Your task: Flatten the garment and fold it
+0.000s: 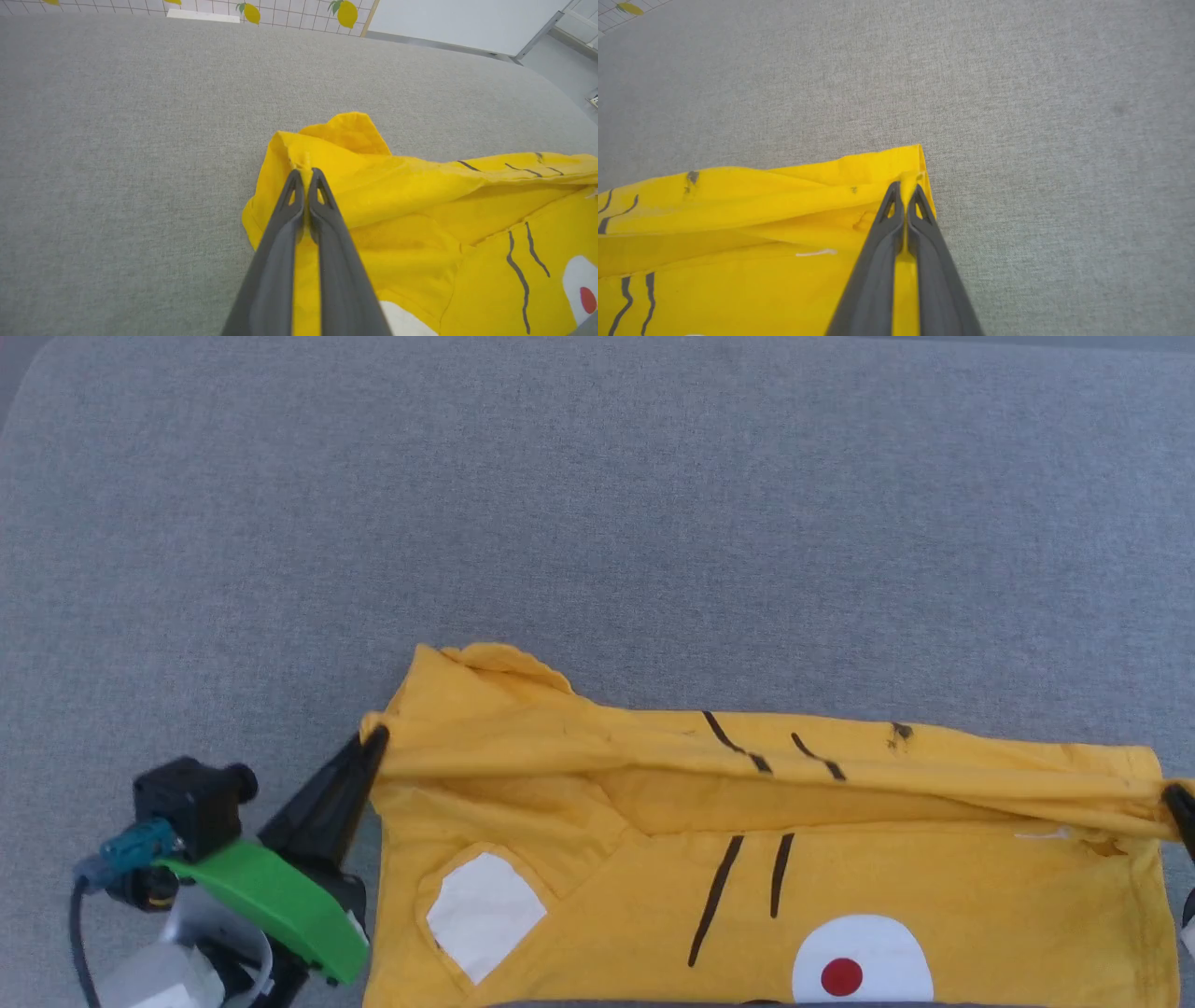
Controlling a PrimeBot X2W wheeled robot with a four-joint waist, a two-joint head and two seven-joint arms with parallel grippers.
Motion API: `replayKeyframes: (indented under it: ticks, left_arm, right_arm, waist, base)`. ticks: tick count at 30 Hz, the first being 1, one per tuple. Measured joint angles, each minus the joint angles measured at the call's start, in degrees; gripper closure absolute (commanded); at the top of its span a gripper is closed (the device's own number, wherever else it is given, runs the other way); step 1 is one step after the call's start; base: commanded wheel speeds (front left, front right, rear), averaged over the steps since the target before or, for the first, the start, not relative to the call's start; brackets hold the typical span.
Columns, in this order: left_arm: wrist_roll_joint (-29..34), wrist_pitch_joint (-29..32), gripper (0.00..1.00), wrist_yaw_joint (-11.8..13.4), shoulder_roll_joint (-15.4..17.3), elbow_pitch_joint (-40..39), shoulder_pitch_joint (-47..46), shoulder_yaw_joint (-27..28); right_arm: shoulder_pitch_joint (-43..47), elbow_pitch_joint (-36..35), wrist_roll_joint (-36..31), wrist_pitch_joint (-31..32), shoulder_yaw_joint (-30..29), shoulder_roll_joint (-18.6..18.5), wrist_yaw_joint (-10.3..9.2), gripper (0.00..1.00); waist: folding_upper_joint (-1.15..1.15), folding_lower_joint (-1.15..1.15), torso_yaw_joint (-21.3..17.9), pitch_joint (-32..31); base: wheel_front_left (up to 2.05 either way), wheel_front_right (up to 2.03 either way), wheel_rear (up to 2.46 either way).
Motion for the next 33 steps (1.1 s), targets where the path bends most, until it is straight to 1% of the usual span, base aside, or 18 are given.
replayKeyframes:
  ticks: [9,12,13,14,15,19,21,23,25,27,28,30,32,33]
  left_arm:
    - [0.04,3.57,1.00,-0.12,-0.81,6.33,1.32,-5.08]
    - [0.04,3.80,1.00,-0.67,-2.22,8.62,1.26,-5.99]
    - [0.03,3.93,1.00,-0.67,-2.66,9.45,1.24,-6.34]
    - [0.03,4.35,0.75,-0.68,-3.01,10.17,1.20,-6.62]
    - [0.10,4.26,0.00,-0.67,-3.30,10.77,1.15,-6.86]
    - [0.01,2.01,0.00,-0.21,-5.02,11.36,1.09,-5.67]
    - [-0.80,-0.78,0.00,0.55,-5.91,10.58,1.26,-3.87]
    - [-1.15,-4.67,0.00,1.97,-6.42,9.31,1.83,-1.48]
    - [-0.63,-8.86,0.00,4.75,-6.86,7.65,2.86,1.88]
    - [2.02,-10.51,0.00,7.61,-7.03,6.11,3.97,4.66]
    - [4.01,-10.95,0.00,9.53,-7.33,4.97,4.65,6.34]
    - [8.64,-11.22,0.00,12.55,-7.97,2.78,5.56,8.65]
    - [14.51,-11.36,0.00,14.89,-9.79,-0.20,6.25,11.43]
    - [17.59,-11.37,0.00,15.60,-10.83,-1.40,6.37,12.32]
  right_arm:
    - [1.07,4.80,-0.77,-2.14,3.72,-0.43,0.00,1.00]
    - [1.03,6.70,-1.32,-2.66,4.97,-0.93,0.00,1.00]
    - [0.99,7.30,-1.34,-3.03,5.17,-0.93,0.00,0.27]
    - [0.94,7.82,-1.56,-3.21,5.37,-1.00,0.00,0.00]
    - [0.86,8.32,-1.70,-3.43,5.44,-1.01,0.00,0.00]
    - [0.92,8.22,-1.37,-3.59,5.58,-1.71,0.00,0.00]
    - [1.42,7.02,-0.47,-2.88,4.94,-2.03,-0.01,0.00]
    - [2.21,4.83,0.57,-2.54,3.88,-2.08,0.00,0.00]
    - [2.55,2.76,0.57,-2.57,1.82,-2.18,-0.01,0.00]
    - [2.55,1.65,0.00,-2.64,0.31,-2.10,-0.01,0.00]
    - [2.45,1.46,-0.57,-2.64,-0.27,-1.96,-0.01,0.00]
    - [2.46,1.88,-2.29,-2.45,-0.31,-1.93,-0.01,0.00]
    - [2.43,3.42,-3.32,-1.70,0.26,-1.41,-0.01,0.00]
    - [2.48,4.46,-4.12,-1.41,1.02,-1.52,-0.01,0.00]
  waist:
    - [0.00,0.00,-0.26,-0.15]
    - [0.00,0.00,-0.52,-0.24]
    - [0.00,0.00,-0.60,-0.35]
    - [0.00,0.00,-0.67,-0.50]
    - [0.00,0.00,-0.71,-0.70]
    - [0.00,0.00,-0.79,-1.61]
    - [0.00,0.00,-0.82,-2.30]
    - [0.00,0.00,-0.86,-3.02]
    - [0.00,0.00,-0.93,-3.81]
    - [0.00,0.00,-1.04,-4.46]
    - [0.00,0.00,-1.11,-4.73]
    - [0.00,0.00,-1.16,-4.94]
    - [0.00,0.00,-1.12,-4.64]
    - [0.00,0.00,-1.01,-4.39]
  base:
    - [0.00,0.00,0.00]
    - [0.00,0.00,0.00]
    - [0.00,0.00,0.00]
    - [0.00,0.00,0.00]
    - [0.00,0.00,0.00]
    - [0.00,0.00,0.00]
    - [0.00,0.00,0.00]
    - [0.00,0.00,0.00]
    - [0.00,0.00,0.00]
    - [0.00,0.00,0.00]
    - [0.00,0.00,0.00]
    - [0.00,0.00,0.00]
    - [0.00,0.00,0.00]
    - [0.00,0.00,0.00]
